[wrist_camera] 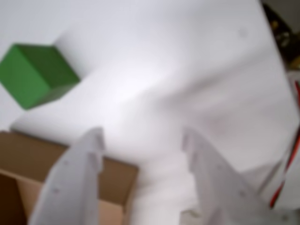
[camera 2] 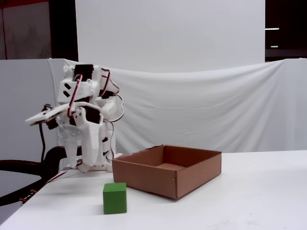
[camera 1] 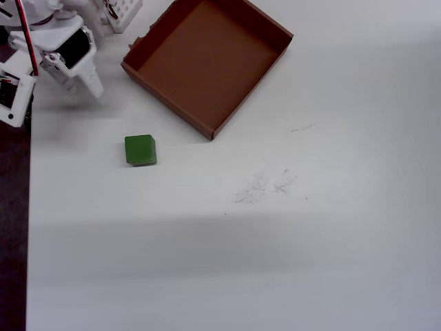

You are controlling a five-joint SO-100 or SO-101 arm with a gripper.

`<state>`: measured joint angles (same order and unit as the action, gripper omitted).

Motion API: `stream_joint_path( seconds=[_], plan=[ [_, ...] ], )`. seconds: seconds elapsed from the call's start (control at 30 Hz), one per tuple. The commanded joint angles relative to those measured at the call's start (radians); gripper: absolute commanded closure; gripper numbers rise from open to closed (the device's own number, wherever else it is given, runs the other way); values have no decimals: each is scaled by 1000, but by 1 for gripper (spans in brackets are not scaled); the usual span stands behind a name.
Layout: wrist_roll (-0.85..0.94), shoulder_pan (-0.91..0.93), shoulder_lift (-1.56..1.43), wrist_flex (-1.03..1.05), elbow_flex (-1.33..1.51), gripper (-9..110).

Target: Grasp a green cube and put it in a box.

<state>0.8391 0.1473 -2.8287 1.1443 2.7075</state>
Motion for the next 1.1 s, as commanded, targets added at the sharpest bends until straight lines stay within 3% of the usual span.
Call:
stream_joint_path(
  seconds=[0.0,0.53,1.07],
  plan=[
    [-5,14,87,3,-140,79],
    [15,-110,569,-267,-399,79],
    [112,-221,871,-215,-566,74]
  ],
)
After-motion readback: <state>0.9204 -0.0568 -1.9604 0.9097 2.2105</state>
